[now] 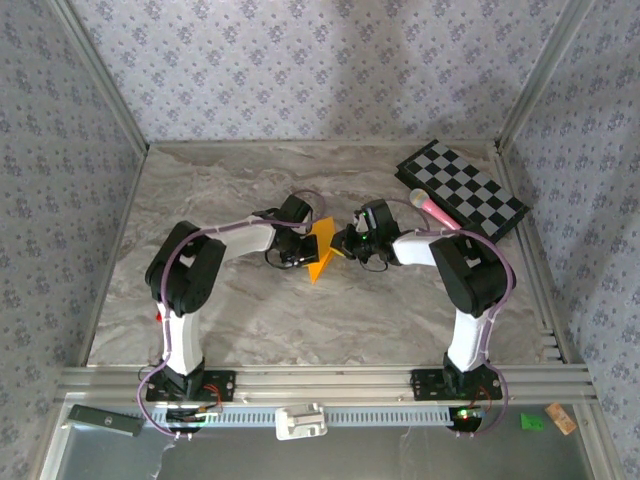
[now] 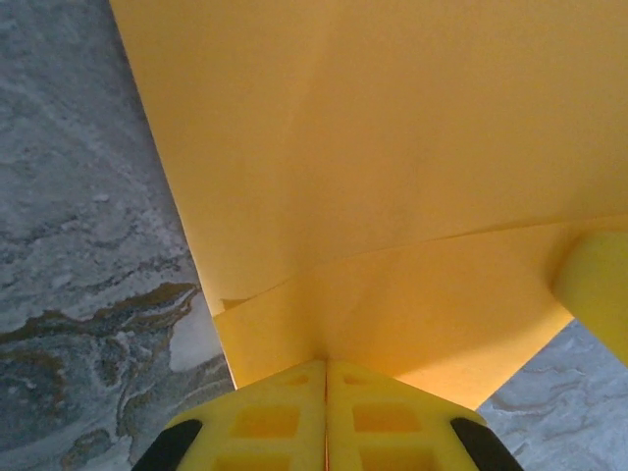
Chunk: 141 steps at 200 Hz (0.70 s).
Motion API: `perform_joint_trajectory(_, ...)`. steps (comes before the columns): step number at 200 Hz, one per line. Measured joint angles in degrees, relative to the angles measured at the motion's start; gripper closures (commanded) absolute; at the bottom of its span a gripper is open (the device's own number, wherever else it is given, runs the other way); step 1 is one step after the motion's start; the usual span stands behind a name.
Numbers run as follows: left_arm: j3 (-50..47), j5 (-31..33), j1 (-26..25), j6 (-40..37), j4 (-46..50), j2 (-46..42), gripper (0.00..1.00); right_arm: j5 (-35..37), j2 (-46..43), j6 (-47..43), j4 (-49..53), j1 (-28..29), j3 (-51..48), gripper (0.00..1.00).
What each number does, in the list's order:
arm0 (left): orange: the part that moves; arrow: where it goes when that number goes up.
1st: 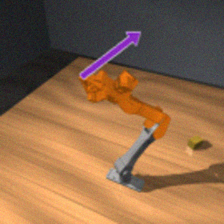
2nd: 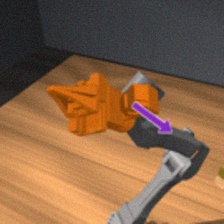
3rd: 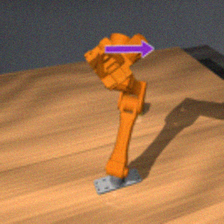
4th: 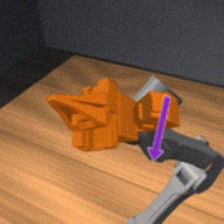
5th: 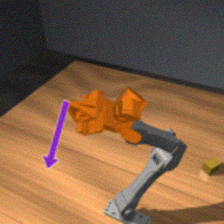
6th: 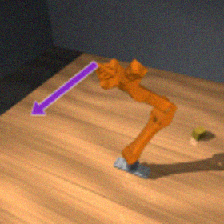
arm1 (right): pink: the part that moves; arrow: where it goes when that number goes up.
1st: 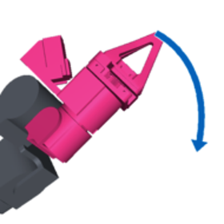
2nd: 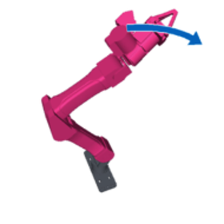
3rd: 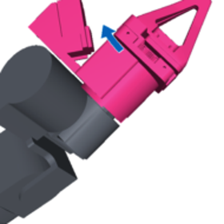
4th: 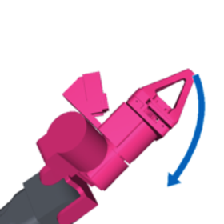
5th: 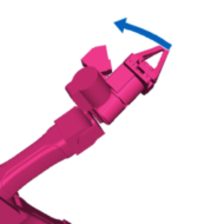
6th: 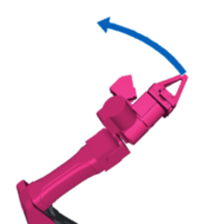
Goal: Fold a paper plane with a square sheet of paper (pick it up from the middle)
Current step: Turn over the paper at the center of the table.
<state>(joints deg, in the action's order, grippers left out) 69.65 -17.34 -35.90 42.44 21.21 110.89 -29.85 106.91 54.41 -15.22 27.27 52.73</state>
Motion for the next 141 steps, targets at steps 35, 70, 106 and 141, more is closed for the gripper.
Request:
perform_joint_trajectory(35,0.0,0.2,0.0,-0.5,0.0,0.1,0.93,-1.6,0.2,-1.4,1.9,0.3,2.3,0.82)
perform_joint_trajectory(70,0.0,0.2,0.0,-0.9,0.0,0.1,0.92,-2.5,1.2,-2.6,4.3,0.7,4.2,0.81)
perform_joint_trajectory(106,0.0,0.2,0.0,-1.0,-0.3,0.1,0.92,-2.4,2.4,-3.7,8.4,1.0,5.8,0.79)
perform_joint_trajectory(141,-0.1,0.2,0.0,-1.0,-0.4,0.1,0.91,-2.5,3.8,-4.6,10.9,1.3,7.2,0.81)
